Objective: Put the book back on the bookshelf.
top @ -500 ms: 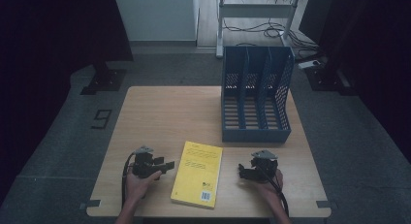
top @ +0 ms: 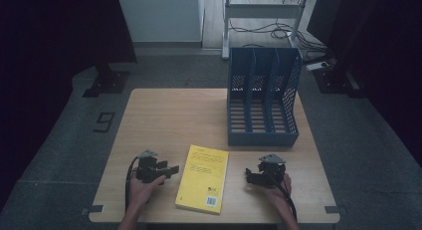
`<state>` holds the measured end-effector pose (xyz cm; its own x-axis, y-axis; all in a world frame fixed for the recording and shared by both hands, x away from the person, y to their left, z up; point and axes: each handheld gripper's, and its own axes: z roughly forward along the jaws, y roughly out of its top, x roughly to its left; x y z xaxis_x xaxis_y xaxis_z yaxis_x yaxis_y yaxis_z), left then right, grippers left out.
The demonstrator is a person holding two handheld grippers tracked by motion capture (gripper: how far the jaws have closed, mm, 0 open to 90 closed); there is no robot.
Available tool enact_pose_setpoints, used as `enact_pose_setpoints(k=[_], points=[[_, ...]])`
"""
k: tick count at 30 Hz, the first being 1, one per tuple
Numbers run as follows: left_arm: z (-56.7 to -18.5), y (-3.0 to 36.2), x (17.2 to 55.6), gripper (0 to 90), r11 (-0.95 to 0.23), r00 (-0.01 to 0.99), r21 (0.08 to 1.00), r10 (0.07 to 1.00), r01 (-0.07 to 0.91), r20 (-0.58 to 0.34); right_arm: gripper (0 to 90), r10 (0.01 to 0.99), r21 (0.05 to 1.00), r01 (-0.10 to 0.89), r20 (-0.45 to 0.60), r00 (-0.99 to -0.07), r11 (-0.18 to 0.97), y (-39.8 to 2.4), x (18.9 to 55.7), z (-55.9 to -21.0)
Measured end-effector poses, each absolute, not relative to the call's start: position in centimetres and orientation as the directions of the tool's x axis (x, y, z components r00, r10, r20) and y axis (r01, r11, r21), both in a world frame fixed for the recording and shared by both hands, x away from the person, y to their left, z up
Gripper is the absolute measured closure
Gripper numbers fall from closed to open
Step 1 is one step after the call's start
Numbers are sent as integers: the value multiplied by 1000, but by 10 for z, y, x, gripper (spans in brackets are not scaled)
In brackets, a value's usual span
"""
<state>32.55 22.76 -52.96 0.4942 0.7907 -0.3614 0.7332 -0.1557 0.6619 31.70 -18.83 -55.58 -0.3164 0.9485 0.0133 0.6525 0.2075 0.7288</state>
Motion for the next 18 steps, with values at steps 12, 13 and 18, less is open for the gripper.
enact_pose_setpoints(k=[12,13,18], points=[[-530,232,326,341,-152,481,653,799,742,-360,72,948,731,650,13,-319,208,-193,316,-556],[-530,232,326,340,-151,481,654,799,742,-361,73,948,731,650,13,-318,208,-193,316,-556],[-529,232,326,340,-149,479,656,802,740,-358,78,948,732,650,14,-317,206,-193,316,-556]])
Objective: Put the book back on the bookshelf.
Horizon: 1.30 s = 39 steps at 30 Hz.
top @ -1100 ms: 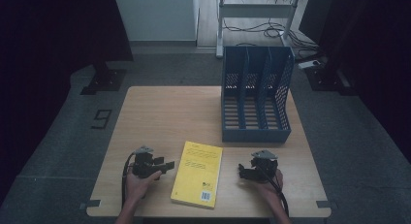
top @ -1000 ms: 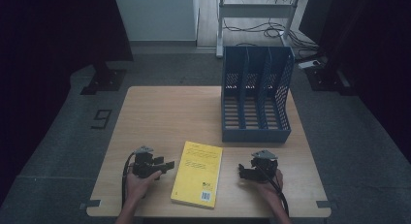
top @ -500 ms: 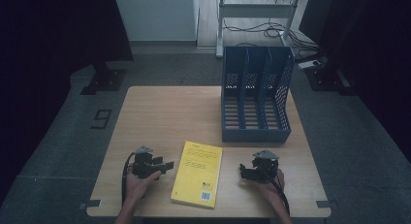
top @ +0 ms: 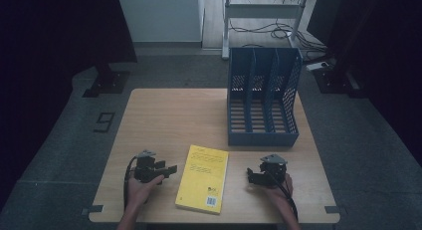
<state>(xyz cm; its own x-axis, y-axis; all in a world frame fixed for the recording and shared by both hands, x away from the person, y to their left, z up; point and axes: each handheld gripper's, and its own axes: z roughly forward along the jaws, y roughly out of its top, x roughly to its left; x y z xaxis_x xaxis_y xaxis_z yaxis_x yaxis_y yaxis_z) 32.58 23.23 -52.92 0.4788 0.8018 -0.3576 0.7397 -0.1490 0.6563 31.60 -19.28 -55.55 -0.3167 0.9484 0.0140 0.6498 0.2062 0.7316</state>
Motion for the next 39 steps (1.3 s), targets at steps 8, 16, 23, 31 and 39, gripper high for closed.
enact_pose_setpoints(k=[8,16,23,31,39], points=[[-523,229,323,342,-152,493,673,796,724,-351,95,950,734,649,14,-313,202,-193,316,-555],[-512,222,317,341,-138,523,706,771,694,-364,107,951,737,646,15,-307,197,-194,315,-555],[-512,220,317,340,-131,522,704,766,698,-375,114,951,737,646,15,-307,197,-194,314,-555],[-511,214,316,339,-135,531,707,759,694,-376,155,942,763,622,53,-332,176,-181,308,-548],[-511,210,314,339,-140,540,712,754,688,-374,162,914,798,579,92,-395,170,-159,301,-531]])
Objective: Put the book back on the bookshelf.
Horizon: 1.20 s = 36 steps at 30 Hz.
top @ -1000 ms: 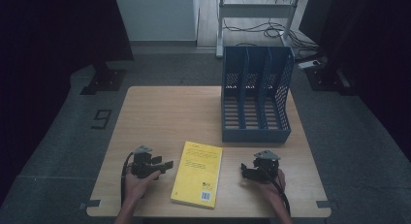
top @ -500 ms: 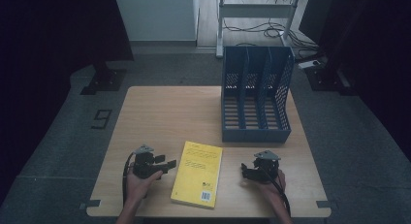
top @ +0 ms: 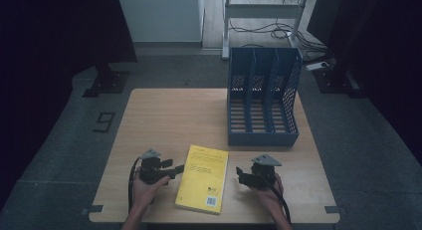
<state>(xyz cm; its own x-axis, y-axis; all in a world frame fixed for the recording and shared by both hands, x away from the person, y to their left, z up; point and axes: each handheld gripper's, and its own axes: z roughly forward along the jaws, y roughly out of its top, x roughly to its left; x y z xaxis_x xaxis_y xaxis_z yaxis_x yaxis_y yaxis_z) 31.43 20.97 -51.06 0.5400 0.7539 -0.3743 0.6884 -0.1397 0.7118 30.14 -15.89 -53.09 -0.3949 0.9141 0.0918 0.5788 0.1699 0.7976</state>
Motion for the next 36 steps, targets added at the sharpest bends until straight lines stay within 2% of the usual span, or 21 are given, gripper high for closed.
enact_pose_setpoints(k=[8,36], points=[[-511,207,314,339,-148,547,711,750,687,-372,160,883,793,578,118,-454,191,-133,309,-529],[-515,201,314,340,-163,555,703,743,692,-374,157,846,766,597,139,-515,238,-81,318,-540]])
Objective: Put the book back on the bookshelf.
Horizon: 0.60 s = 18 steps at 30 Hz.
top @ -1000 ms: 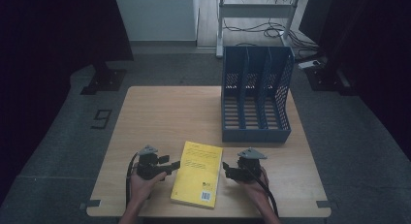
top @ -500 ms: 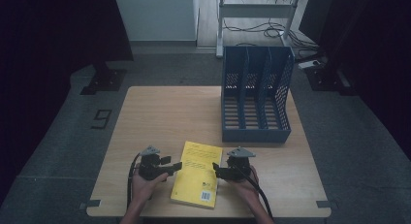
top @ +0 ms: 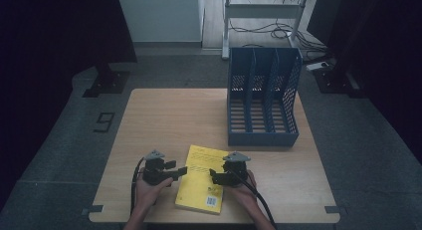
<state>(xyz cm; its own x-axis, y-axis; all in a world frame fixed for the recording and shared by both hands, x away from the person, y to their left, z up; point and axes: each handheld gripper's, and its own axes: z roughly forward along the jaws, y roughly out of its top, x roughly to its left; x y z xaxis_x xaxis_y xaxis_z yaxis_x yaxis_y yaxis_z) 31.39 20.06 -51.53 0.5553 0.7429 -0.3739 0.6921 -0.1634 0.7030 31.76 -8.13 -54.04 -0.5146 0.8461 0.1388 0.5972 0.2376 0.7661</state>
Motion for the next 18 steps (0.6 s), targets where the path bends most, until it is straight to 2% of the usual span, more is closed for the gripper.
enact_pose_setpoints(k=[18], points=[[-528,185,317,335,-215,564,677,748,704,-349,201,848,747,624,164,-505,228,-81,318,-546]])
